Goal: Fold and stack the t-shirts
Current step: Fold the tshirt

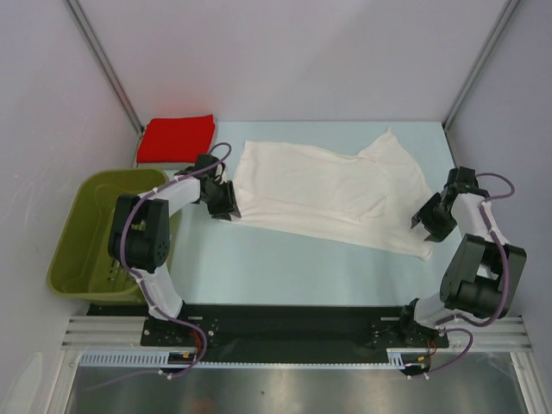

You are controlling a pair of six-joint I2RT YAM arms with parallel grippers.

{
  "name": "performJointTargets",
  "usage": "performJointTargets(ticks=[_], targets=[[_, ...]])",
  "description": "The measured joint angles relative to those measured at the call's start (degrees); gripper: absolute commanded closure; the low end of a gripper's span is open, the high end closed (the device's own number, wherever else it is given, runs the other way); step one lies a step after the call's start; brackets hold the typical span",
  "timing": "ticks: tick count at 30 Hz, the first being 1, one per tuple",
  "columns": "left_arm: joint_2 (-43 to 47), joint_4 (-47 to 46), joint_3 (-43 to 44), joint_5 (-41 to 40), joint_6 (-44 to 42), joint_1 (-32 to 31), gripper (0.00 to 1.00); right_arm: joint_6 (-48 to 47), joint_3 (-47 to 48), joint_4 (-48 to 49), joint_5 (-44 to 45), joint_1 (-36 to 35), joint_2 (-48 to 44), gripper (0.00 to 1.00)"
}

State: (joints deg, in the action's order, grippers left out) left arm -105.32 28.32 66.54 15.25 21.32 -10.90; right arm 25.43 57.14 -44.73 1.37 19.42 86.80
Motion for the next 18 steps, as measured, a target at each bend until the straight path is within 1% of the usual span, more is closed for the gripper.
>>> performJointTargets(ticks=[1,3,6,8,10,13,16,18], targets=[[0.59,0.85,-0.07,-0.33,-0.02,0.11,0.57,-0.24,0.42,0.35,-2.38,-0.46,-1.57,0.41],[1.68,1.95,-0.07,-1.03,-0.24,0.24,0.56,-0.57,1.70,1.49,-5.75,-1.25,-3.26,0.42],[3.52,3.41,0.02,-2.29,-0.44,0.37,0.56,-0.50,5.14,4.22,-10.21,-1.81,-0.70,0.57],[4.59,4.37,0.39,-3.17,-0.46,0.44,0.55,-0.13,6.58,6.23,-11.89,-2.34,2.91,0.61],[5.22,4.74,0.87,-3.63,-0.46,0.46,0.55,0.44,7.41,8.20,-13.33,-3.32,7.45,0.71],[5.22,4.52,1.42,-3.21,-0.55,0.50,0.57,1.42,7.91,9.73,-14.86,-5.73,13.31,0.81],[3.89,3.89,1.97,-1.55,-0.63,0.61,0.57,2.01,8.63,9.94,-15.47,-7.89,16.50,0.86],[1.84,3.21,2.95,-0.92,-0.55,0.68,0.58,2.16,9.60,10.01,-15.65,-8.96,17.55,0.87]])
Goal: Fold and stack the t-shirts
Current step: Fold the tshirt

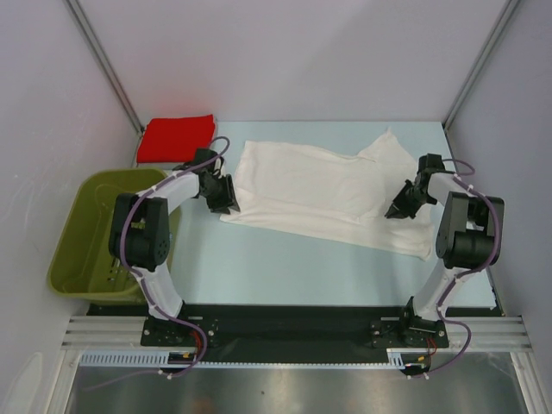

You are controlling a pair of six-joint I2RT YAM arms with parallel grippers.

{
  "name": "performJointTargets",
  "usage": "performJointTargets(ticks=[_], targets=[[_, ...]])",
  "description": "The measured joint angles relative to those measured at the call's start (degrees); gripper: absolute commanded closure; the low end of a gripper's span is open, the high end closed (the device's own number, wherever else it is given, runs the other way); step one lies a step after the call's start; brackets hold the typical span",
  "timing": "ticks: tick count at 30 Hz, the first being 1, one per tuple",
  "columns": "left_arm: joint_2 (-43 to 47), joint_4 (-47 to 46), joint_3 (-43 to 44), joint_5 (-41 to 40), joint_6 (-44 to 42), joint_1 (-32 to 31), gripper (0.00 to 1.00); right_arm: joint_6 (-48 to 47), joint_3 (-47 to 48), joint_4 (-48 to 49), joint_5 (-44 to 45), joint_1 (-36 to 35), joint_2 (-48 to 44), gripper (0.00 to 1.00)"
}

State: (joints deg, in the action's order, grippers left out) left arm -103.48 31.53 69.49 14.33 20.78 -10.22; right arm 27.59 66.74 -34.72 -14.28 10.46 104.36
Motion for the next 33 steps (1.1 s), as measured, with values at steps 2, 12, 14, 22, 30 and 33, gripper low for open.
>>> performJointTargets(ticks=[2,12,14,22,30,33], targets=[[-2.25,-0.70,0.72,0.33,0.15,0.13,0.58,0.15,1.07,0.33,-0.09,-0.66,0.79,0.87],[-3.50,-0.94,2.73,2.10,1.75,0.94,0.57,7.89,6.36,5.01,-6.32,-4.28,7.93,0.88],[-3.50,-1.18,3.80,3.91,2.45,0.96,0.57,10.19,8.35,6.05,-8.00,-5.25,8.92,0.88],[-8.94,-8.66,7.41,10.43,7.76,1.05,0.59,14.60,8.57,9.66,-14.69,-2.19,7.08,0.85],[-13.22,-9.55,7.56,11.02,8.81,4.17,0.59,8.76,1.73,8.83,-18.18,2.27,1.77,0.80],[-13.29,-9.09,7.56,11.41,8.63,5.44,0.59,8.46,-2.49,11.30,-21.07,-0.02,-0.09,0.75]])
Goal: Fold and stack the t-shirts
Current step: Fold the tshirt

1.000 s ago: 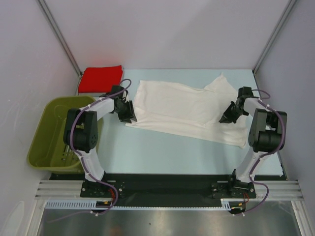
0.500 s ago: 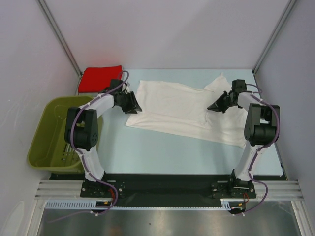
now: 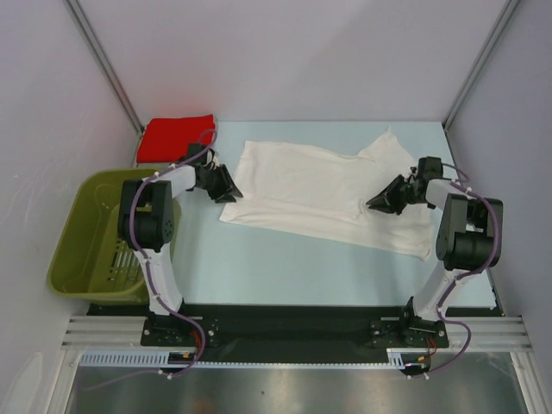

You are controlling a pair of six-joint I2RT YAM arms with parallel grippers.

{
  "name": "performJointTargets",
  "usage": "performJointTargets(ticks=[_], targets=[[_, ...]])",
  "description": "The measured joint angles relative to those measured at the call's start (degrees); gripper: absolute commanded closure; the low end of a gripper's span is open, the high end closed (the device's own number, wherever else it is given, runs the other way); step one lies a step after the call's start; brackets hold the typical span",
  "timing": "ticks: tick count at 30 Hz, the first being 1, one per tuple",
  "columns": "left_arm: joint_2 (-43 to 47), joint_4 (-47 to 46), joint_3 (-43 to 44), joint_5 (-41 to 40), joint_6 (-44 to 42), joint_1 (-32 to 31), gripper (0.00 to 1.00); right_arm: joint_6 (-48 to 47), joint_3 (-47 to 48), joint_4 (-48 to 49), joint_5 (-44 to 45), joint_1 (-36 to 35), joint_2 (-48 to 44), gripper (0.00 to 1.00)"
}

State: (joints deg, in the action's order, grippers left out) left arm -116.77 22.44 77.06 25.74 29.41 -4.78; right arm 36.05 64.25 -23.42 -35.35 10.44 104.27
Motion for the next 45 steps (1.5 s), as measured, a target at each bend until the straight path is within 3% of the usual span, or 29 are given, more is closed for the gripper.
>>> performJointTargets(ticks=[6,13,16,23,27,28,29,35,40,45], targets=[[1.18,1.66,-0.09,-2.21,-1.99,0.04,0.59,1.03,-2.89,5.70,-4.13,-3.93,1.60,0.72],[8.98,6.29,-1.75,-6.58,-3.50,0.17,0.58,2.75,-0.11,13.03,-7.96,-4.22,10.97,0.72],[14.51,6.88,-2.82,-6.60,-3.50,0.02,0.54,3.48,2.91,13.70,-11.80,-4.26,14.40,0.66],[21.88,2.91,-3.28,-5.99,-2.49,-0.57,0.50,4.52,9.33,13.27,-8.35,-4.44,14.14,0.36],[19.87,0.72,-3.23,-5.60,-1.31,-0.76,0.49,3.23,10.93,7.52,-3.43,-2.49,8.92,0.27],[19.17,0.70,-3.26,-5.66,-1.05,-0.94,0.46,2.64,11.28,5.49,-1.92,-1.68,7.15,0.25],[18.67,0.70,-3.54,-5.86,-0.94,-1.22,0.36,1.92,11.47,3.72,-0.59,-0.98,5.68,0.21],[20.55,3.26,-10.32,-8.07,-0.94,-3.06,0.31,-3.15,7.39,-8.63,8.39,3.56,-9.35,0.10],[26.75,6.64,-17.77,-12.52,0.26,-3.21,0.37,-5.07,-7.02,-16.76,13.46,7.23,-26.67,0.10],[28.02,6.08,-21.40,-15.06,4.07,-3.21,0.34,-4.28,-17.09,-21.73,19.47,10.73,-32.85,0.19]])
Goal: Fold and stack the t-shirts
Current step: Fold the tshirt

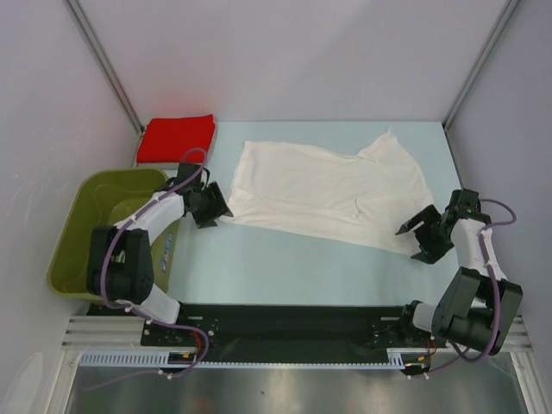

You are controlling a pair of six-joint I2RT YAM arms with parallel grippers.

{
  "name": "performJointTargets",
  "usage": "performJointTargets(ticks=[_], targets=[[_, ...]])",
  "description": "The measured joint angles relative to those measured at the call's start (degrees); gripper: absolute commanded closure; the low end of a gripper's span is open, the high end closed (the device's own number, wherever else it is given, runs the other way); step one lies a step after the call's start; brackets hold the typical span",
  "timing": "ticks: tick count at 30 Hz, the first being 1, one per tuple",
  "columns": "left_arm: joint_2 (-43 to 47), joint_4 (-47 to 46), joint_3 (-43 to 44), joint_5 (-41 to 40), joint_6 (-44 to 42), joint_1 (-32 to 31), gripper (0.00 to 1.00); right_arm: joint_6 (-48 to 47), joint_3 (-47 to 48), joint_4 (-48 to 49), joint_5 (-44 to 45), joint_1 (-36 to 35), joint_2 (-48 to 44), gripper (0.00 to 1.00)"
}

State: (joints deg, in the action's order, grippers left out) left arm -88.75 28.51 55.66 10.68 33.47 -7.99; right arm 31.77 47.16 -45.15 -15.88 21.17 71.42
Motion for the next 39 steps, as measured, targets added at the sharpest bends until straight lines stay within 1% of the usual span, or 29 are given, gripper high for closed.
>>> performJointTargets(ticks=[3,5,11,16,20,25,27,28,29,30,31,32,34,35,36,37,38,39], targets=[[-1.62,-0.70,-0.20,-0.66,1.66,0.00,0.34,0.85,-3.17,-0.28,1.20,2.14,1.92,0.24],[-3.37,-1.25,-0.20,-1.25,2.71,0.00,0.34,1.20,-4.09,0.07,1.90,4.00,3.67,0.25],[-7.43,-1.38,-0.20,-2.49,4.70,0.00,0.34,1.20,-4.42,2.16,2.05,8.04,5.73,0.24],[-8.07,-1.49,0.39,-3.65,5.64,0.15,0.38,1.18,-5.18,3.58,2.12,8.90,5.81,0.24],[-11.04,-1.81,3.65,-3.61,5.79,0.31,0.43,0.83,-6.08,3.67,2.12,9.68,5.84,0.24],[-13.35,-2.80,5.66,-2.99,6.14,1.29,0.57,0.63,-6.12,4.07,2.19,10.60,5.95,0.24],[-13.92,-3.13,5.97,-2.56,6.10,1.90,0.59,0.55,-6.12,4.83,2.25,10.93,6.54,0.25],[-14.08,-3.21,6.10,-2.36,6.08,2.19,0.62,0.50,-6.12,5.29,2.49,11.15,7.10,0.26],[-14.19,-3.34,6.19,-2.32,6.08,2.36,0.64,0.48,-6.12,5.73,2.58,11.37,7.89,0.30],[-14.29,-3.45,6.21,-2.34,6.03,2.47,0.68,0.33,-6.12,6.14,2.78,11.56,8.79,0.31],[-14.38,-3.56,6.23,-2.34,5.99,2.58,0.74,0.31,-6.12,6.45,2.91,11.67,9.53,0.34],[-14.47,-3.61,6.25,-2.36,5.99,2.64,0.76,0.26,-5.88,6.34,2.89,11.72,10.21,0.42],[-14.67,-3.74,6.25,-2.34,5.53,2.78,0.81,0.24,-5.62,6.86,2.97,11.85,10.88,0.43],[-14.67,-3.76,6.25,-2.32,5.44,2.78,0.83,0.22,-5.42,6.97,2.95,11.87,11.26,0.47],[-14.67,-3.78,6.23,-2.34,5.42,2.78,0.85,0.13,-5.16,6.97,2.93,11.89,11.58,0.48],[-14.67,-3.82,6.16,-2.32,5.38,2.78,0.94,0.22,-5.01,7.26,2.86,11.91,11.89,0.51],[-14.67,-3.91,6.10,-2.25,5.33,2.78,0.98,0.20,-4.87,7.39,2.89,11.91,12.15,0.52],[-14.67,-4.09,6.01,-2.12,5.16,2.78,1.00,0.17,-4.70,7.41,2.93,11.91,12.33,0.52]])
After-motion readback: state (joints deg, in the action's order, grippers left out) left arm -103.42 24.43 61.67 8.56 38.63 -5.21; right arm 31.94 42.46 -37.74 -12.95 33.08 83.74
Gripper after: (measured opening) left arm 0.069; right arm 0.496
